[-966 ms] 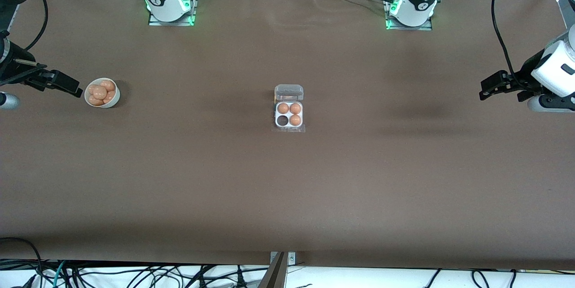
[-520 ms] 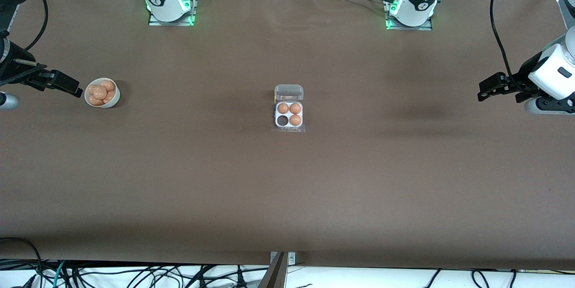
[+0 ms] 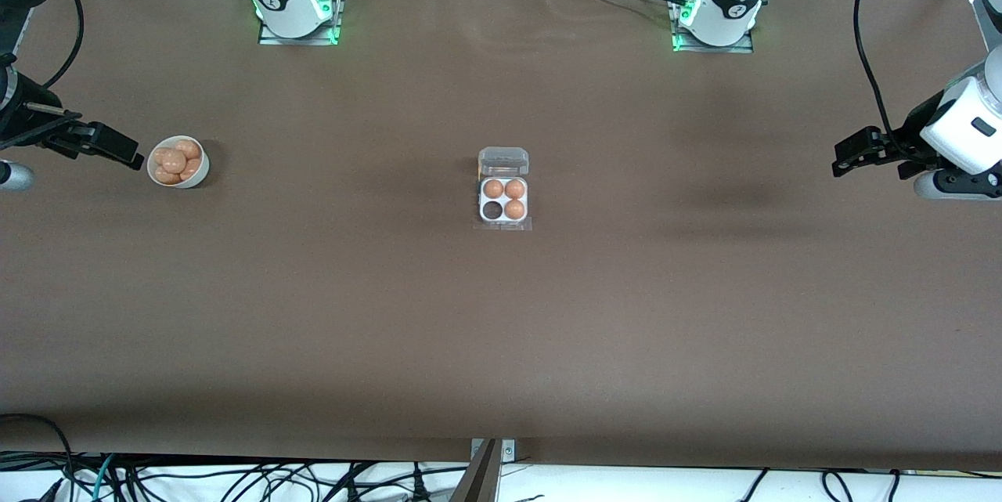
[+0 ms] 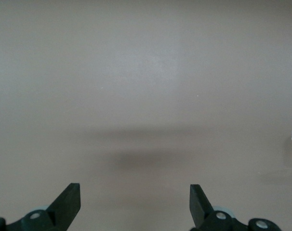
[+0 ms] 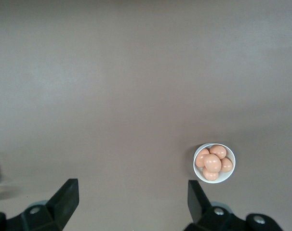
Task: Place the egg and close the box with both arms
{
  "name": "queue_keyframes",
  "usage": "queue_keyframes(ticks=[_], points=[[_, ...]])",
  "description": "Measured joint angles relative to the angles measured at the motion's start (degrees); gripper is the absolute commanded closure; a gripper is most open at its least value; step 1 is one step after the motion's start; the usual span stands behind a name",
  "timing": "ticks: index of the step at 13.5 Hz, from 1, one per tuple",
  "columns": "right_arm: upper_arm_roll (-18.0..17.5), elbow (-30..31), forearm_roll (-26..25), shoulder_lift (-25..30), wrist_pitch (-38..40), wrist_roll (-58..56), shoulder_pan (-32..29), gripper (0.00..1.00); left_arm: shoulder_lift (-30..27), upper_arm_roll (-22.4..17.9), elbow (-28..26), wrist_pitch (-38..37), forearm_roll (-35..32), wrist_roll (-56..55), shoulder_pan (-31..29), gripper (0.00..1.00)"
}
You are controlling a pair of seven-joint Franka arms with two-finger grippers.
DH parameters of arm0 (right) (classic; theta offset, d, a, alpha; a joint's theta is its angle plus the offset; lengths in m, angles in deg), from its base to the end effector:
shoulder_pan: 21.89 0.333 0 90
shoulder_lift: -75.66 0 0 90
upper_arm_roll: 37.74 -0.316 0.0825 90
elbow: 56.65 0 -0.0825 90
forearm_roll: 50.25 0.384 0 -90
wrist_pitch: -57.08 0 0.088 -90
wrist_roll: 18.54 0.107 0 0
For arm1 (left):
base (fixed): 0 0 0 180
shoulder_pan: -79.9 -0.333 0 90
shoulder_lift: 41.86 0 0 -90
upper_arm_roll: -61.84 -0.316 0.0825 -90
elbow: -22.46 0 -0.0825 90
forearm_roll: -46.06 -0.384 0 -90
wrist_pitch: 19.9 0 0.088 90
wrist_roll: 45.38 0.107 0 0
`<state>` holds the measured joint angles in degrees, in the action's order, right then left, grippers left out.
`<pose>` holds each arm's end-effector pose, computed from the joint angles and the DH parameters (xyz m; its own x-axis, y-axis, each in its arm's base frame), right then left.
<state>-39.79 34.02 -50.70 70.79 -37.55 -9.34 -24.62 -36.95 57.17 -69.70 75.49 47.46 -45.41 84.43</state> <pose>0.5854 -0.0085 0.5775 0.9852 -0.1710 -0.0149 -0.1709 -0.9853 0.0072 0.5852 -0.0028 0.5660 0.9996 0.0052 -0.0291 0.0057 -0.9998 0.0173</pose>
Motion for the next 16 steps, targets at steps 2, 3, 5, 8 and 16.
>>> queue_keyframes(ticks=[2,3,5,8,16], points=[[0.0,0.2,0.0,-0.1,0.0,0.0,0.0,0.0,0.0,0.0,0.0,0.0,0.0,0.0,0.0,0.0],[0.0,0.3,0.0,-0.3,0.0,0.0,0.0,0.0,0.0,0.0,0.0,0.0,0.0,0.0,0.0,0.0],[0.0,0.8,-0.1,-0.9,0.6,-0.7,0.0,0.0,0.0,0.0,0.0,0.0,0.0,-0.1,0.0,0.0],[0.5,1.7,-0.6,-3.2,1.7,-4.3,-0.2,0.0,0.0,0.0,0.0,0.0,0.0,-0.1,0.0,0.0],[6.5,18.1,-5.0,-4.1,-14.9,-14.3,-1.2,0.0,0.0,-0.3,0.0,0.0,0.0,-0.1,0.0,0.0]])
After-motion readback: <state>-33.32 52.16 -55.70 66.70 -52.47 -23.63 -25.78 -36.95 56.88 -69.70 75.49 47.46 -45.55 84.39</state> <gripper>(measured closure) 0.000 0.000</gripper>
